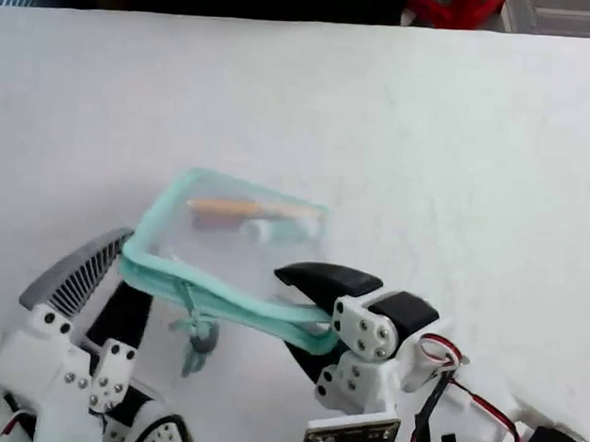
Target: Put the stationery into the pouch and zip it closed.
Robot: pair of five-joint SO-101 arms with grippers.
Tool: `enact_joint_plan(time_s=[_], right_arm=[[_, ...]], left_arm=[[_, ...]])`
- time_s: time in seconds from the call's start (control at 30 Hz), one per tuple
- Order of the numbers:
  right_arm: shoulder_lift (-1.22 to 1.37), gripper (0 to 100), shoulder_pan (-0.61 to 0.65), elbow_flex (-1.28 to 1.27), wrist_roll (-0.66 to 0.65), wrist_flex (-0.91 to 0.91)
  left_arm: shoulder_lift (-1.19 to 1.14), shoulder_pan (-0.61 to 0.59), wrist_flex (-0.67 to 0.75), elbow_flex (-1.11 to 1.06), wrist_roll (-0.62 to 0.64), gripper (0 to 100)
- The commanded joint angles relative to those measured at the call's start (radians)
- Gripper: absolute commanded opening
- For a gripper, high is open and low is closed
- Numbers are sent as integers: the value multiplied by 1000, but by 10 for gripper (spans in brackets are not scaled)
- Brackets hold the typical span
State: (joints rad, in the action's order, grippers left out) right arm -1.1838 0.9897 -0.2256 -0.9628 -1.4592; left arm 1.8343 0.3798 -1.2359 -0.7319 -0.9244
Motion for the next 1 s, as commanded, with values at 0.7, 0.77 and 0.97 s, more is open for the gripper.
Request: enact_joint_plan(time_s=[0.7, 0.77, 0.97], right_arm=[[45, 24, -177, -437, 120, 358], [45, 24, -214, -512, 152, 421], [45, 22, -248, -644, 175, 542]], left_arm=[[-8, 59, -87, 18, 190, 24], [-10, 62, -120, 11, 233, 24], [-10, 62, -124, -140, 287, 24]])
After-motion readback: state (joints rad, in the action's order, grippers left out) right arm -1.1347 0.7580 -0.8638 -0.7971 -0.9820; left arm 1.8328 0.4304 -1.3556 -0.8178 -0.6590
